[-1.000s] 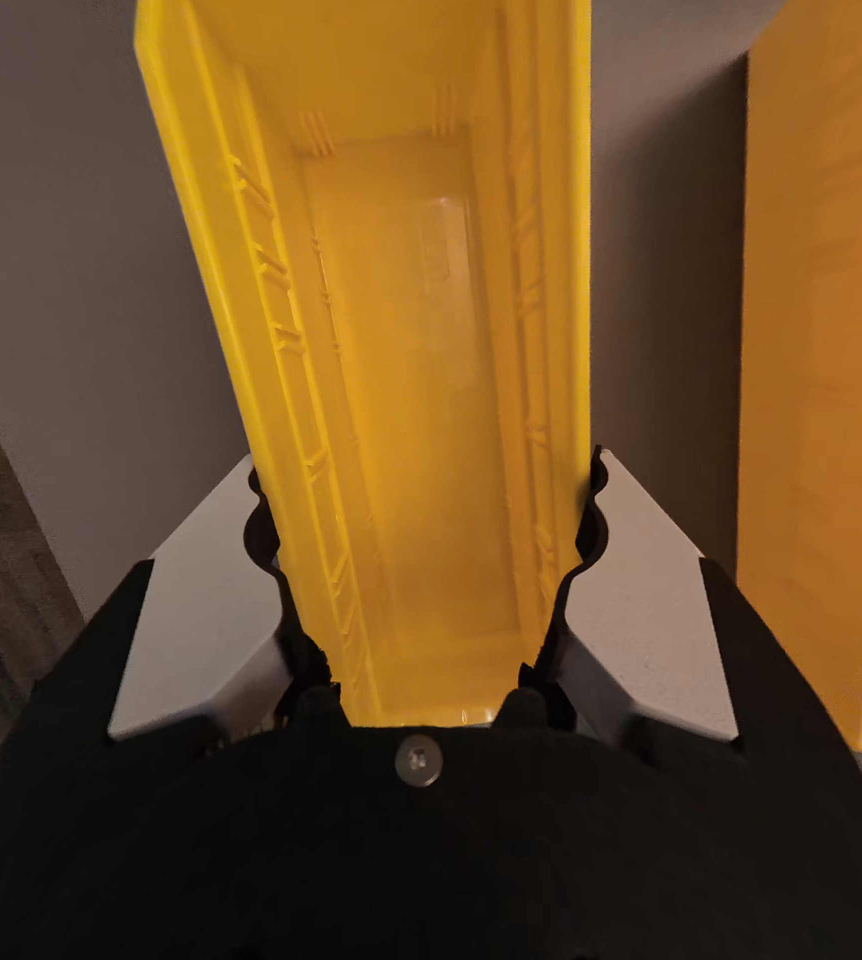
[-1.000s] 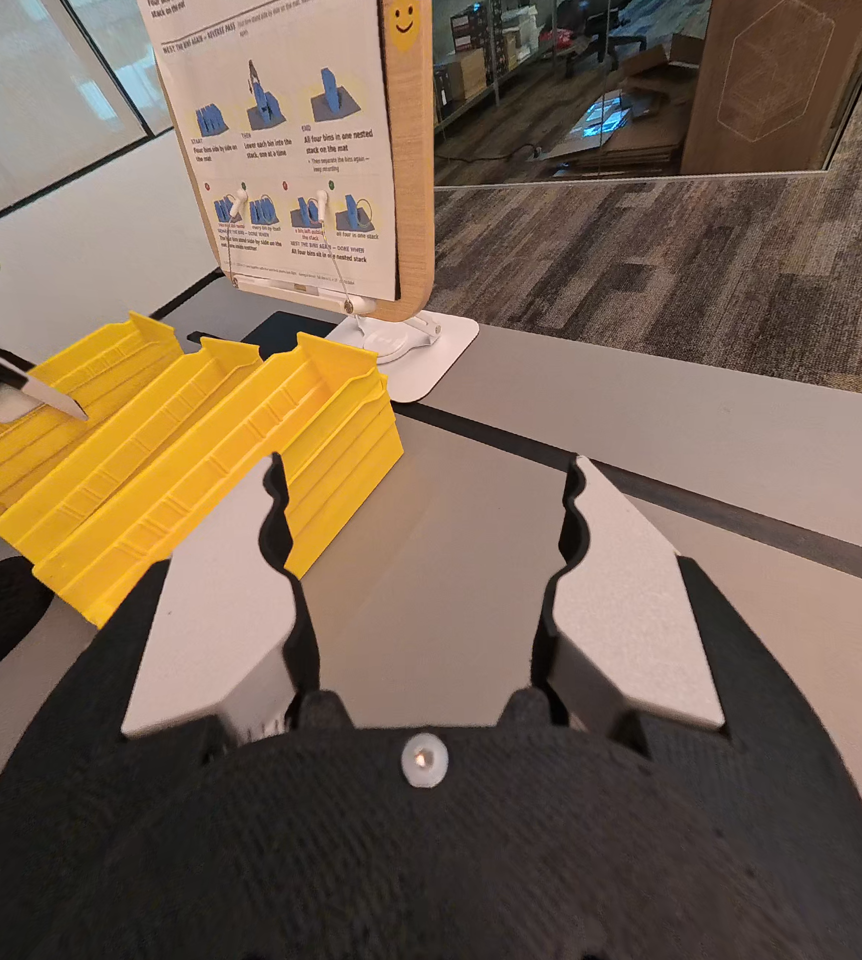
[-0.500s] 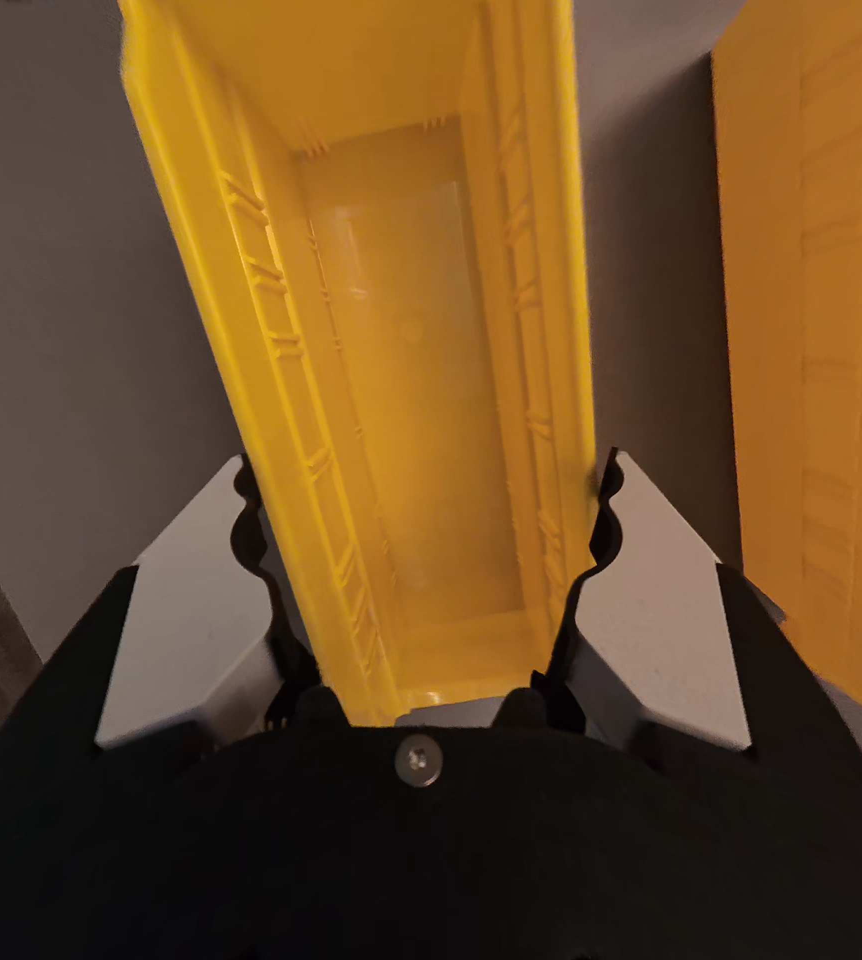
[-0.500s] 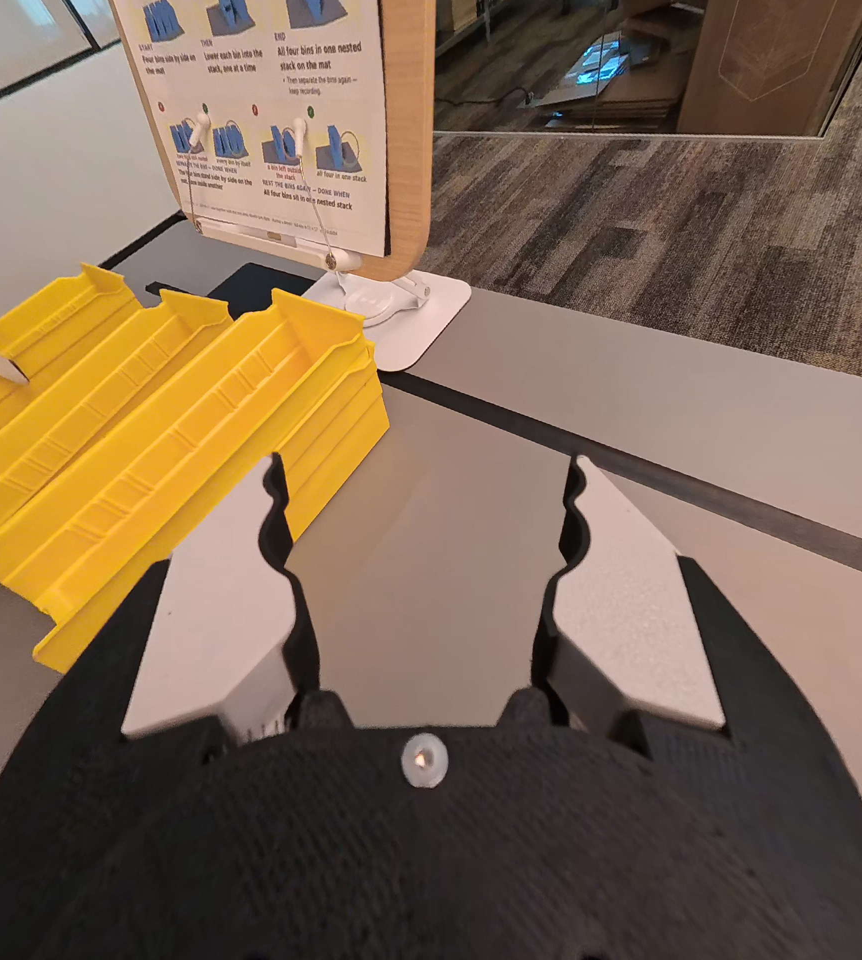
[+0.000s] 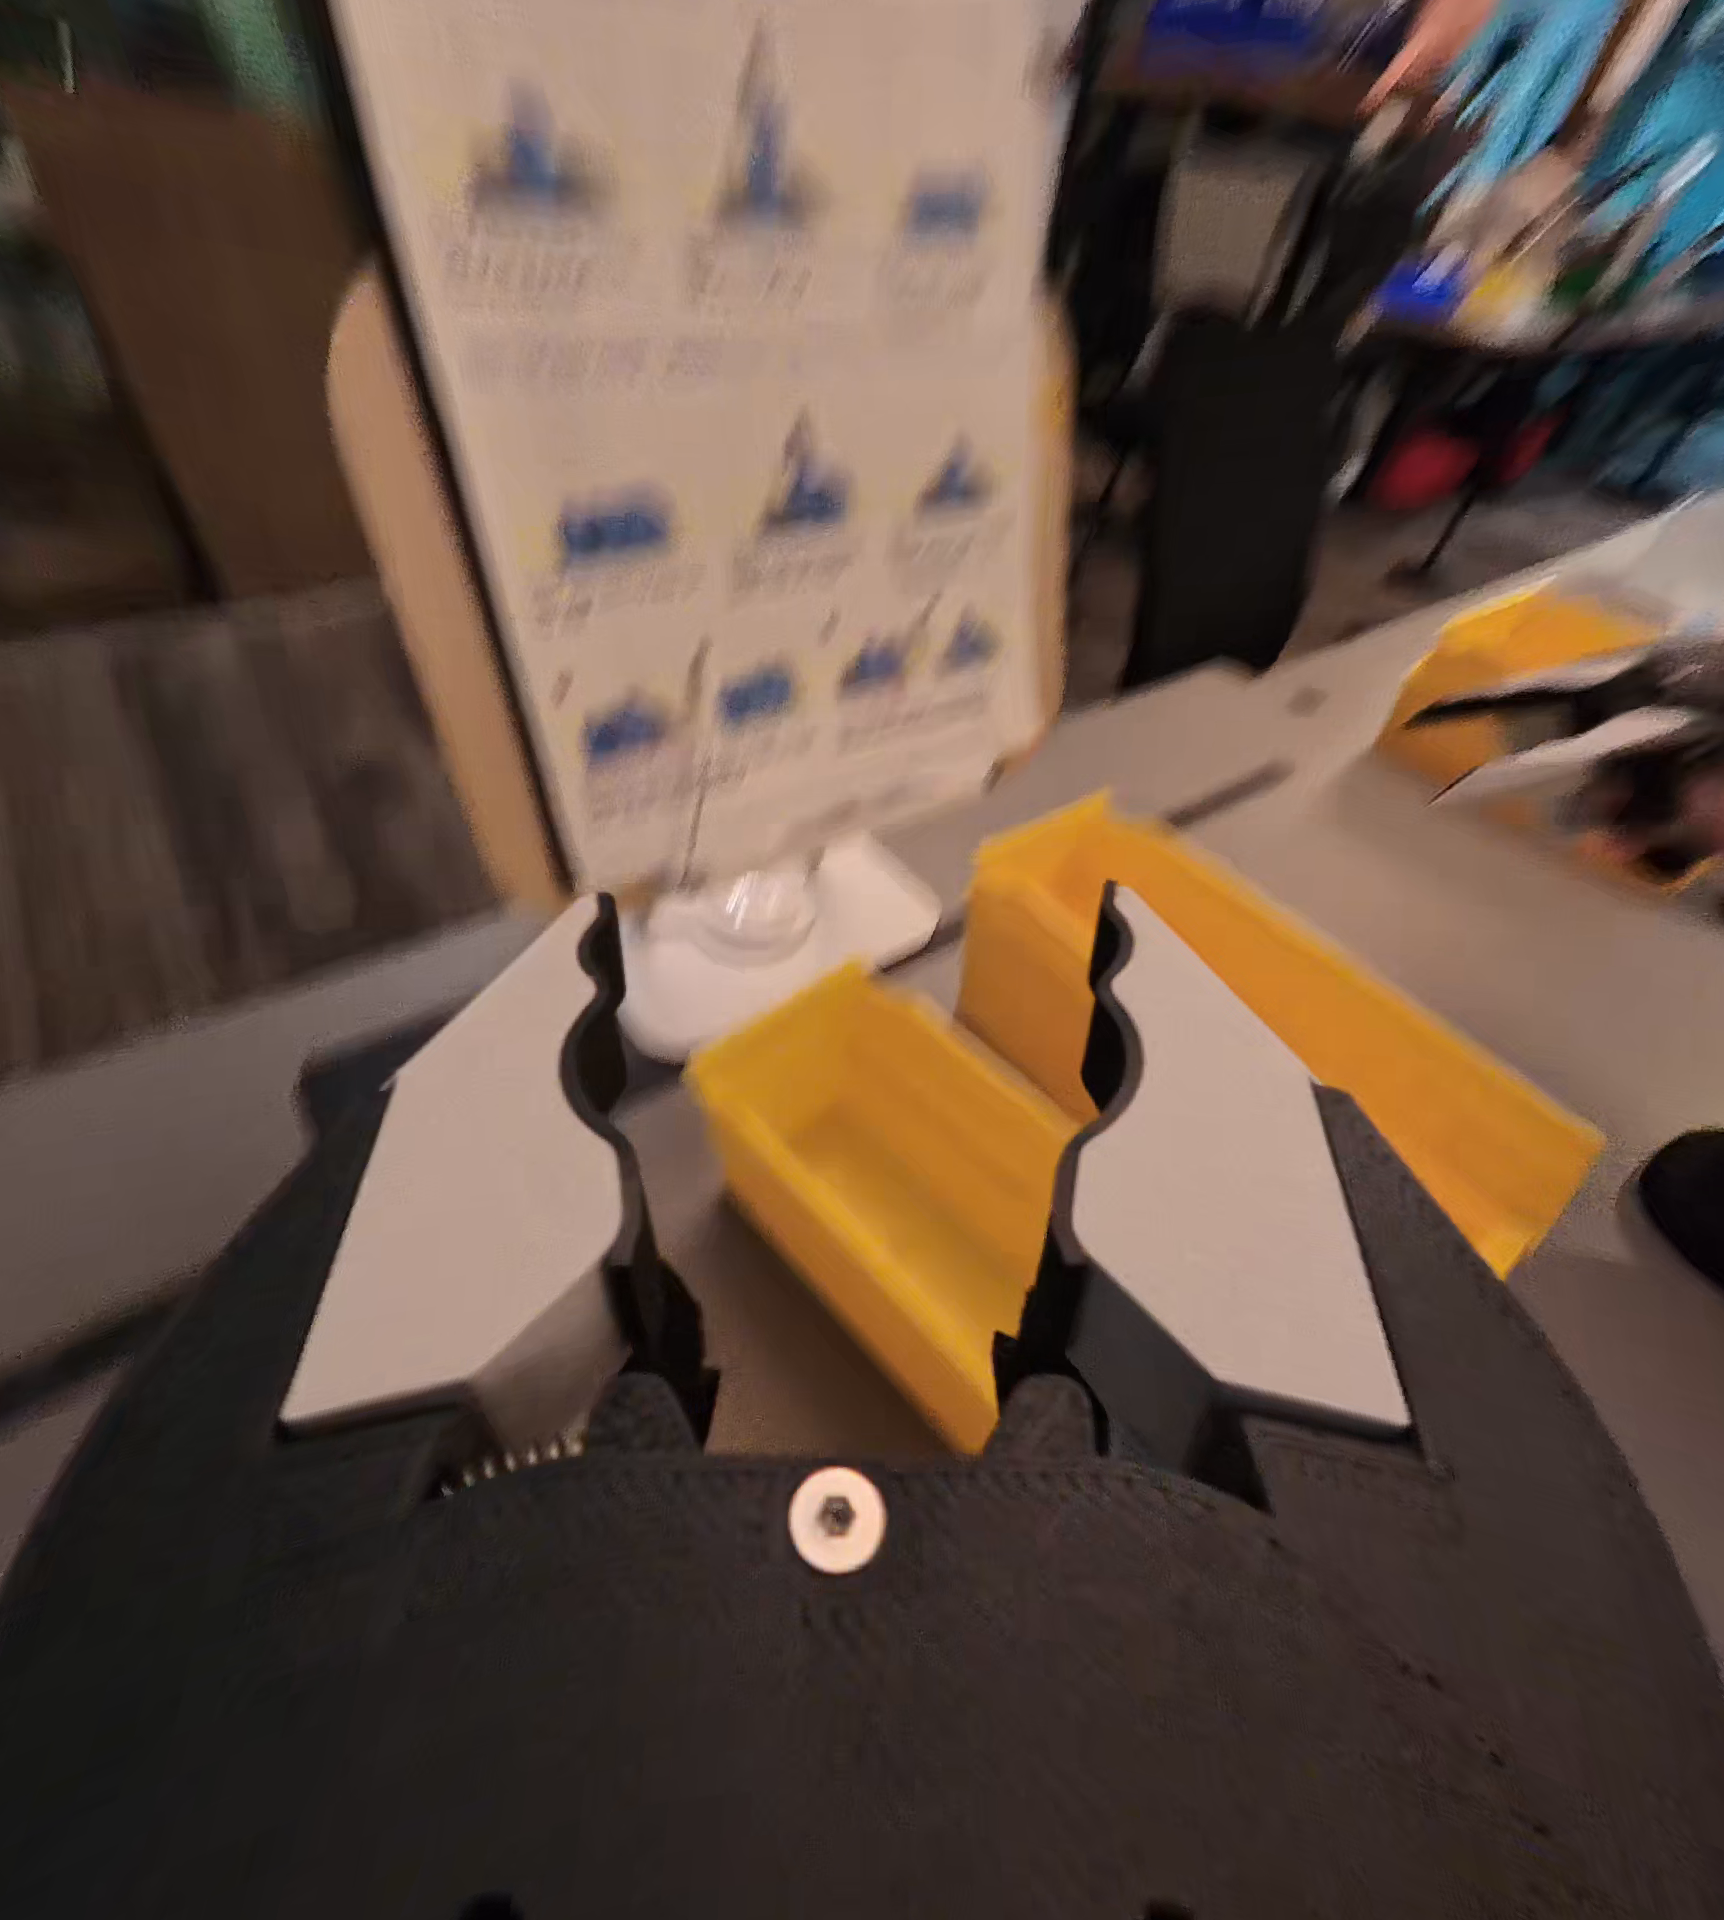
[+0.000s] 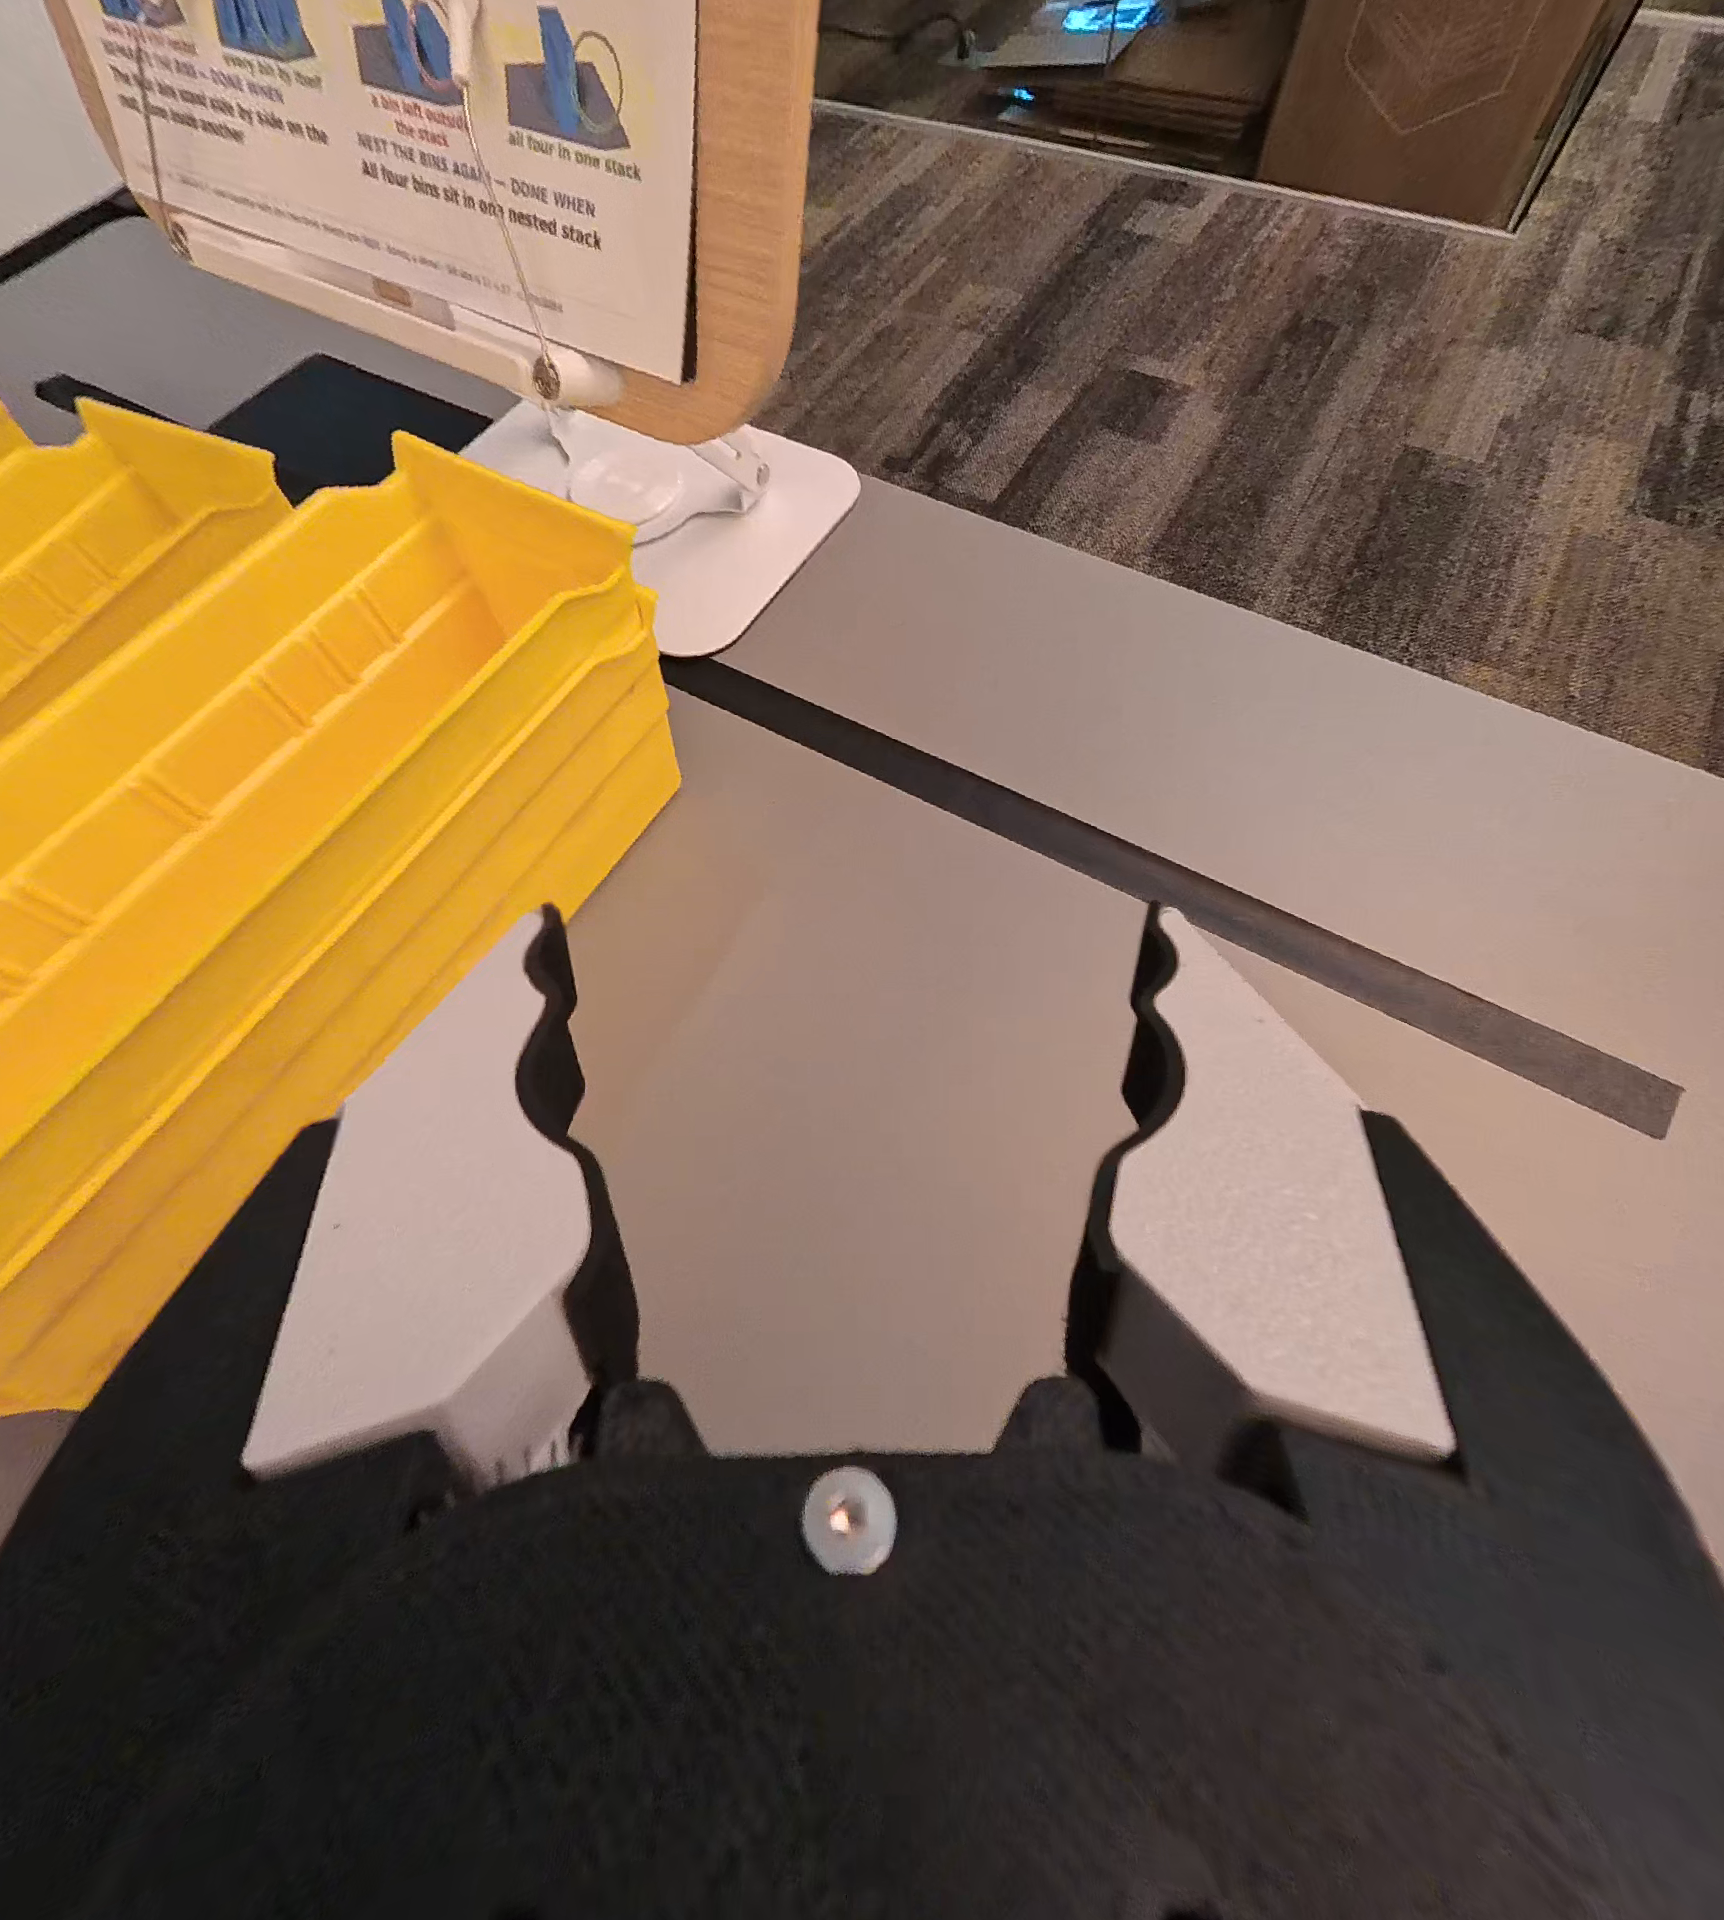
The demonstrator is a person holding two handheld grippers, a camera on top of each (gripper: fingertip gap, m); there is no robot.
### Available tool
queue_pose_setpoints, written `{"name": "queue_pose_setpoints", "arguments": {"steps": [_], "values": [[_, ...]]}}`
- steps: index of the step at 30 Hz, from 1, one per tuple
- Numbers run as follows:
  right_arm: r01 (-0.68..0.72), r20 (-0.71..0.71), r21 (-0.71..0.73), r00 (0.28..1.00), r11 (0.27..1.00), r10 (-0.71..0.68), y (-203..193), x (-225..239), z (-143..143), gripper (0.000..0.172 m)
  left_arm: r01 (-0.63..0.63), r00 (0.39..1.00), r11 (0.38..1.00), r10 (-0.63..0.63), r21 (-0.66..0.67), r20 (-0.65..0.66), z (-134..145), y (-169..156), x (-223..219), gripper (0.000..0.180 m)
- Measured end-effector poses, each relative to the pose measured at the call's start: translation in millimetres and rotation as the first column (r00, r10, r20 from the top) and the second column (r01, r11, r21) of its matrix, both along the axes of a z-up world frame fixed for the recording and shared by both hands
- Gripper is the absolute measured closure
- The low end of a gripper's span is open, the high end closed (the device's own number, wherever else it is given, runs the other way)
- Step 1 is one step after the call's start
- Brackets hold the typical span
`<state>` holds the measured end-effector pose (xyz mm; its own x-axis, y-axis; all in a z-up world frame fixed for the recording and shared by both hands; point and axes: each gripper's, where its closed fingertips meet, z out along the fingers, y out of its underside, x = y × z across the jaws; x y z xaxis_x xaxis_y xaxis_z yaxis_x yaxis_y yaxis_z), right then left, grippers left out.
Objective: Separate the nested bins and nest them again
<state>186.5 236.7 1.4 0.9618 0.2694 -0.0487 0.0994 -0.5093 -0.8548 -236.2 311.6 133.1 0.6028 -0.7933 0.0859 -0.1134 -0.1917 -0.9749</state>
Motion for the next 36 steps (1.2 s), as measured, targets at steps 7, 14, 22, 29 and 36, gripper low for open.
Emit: {"name": "queue_pose_setpoints", "arguments": {"steps": [7, 14, 22, 29, 36], "values": [[0.059, 0.074, 0.015, 0.996, 0.998, -0.06, -0.5, 15.5, 1.7, 0.063, 0.325, 0.82, 0.894, -0.429, 0.308, 0.38, 79.7, -86.4, 80.7, 0.115], [0.226, -0.027, 0.116, 0.974, 0.967, -0.224, 2.8, 31.0, 26.9, 0.072, 0.373, 0.783, 0.87, -0.481, 0.322, 0.394, 58.1, -109.2, 91.1, 0.116], [0.23, -0.042, 0.038, 0.973, 0.973, -0.228, -35.1, -28.0, 39.1, 0.08, 0.209, 0.942, 0.936, -0.27, 0.283, 0.199, 37.2, -73.4, 69.0, 0.105], [0.068, -0.267, -0.073, 0.96, 0.995, -0.086, -10.8, -149.5, 12.3, 0.069, 0.215, 0.949, 0.961, -0.247, 0.174, 0.195, 18.3, -54.9, 46.8, 0.107], [0.17, 0.103, -0.493, 0.985, 0.853, -0.137, 10.6, -187.5, -42.5, 0.043, 0.379, 0.861, 0.905, -0.422, 0.194, 0.285, 34.8, -85.9, 36.2, 0.101]]}}
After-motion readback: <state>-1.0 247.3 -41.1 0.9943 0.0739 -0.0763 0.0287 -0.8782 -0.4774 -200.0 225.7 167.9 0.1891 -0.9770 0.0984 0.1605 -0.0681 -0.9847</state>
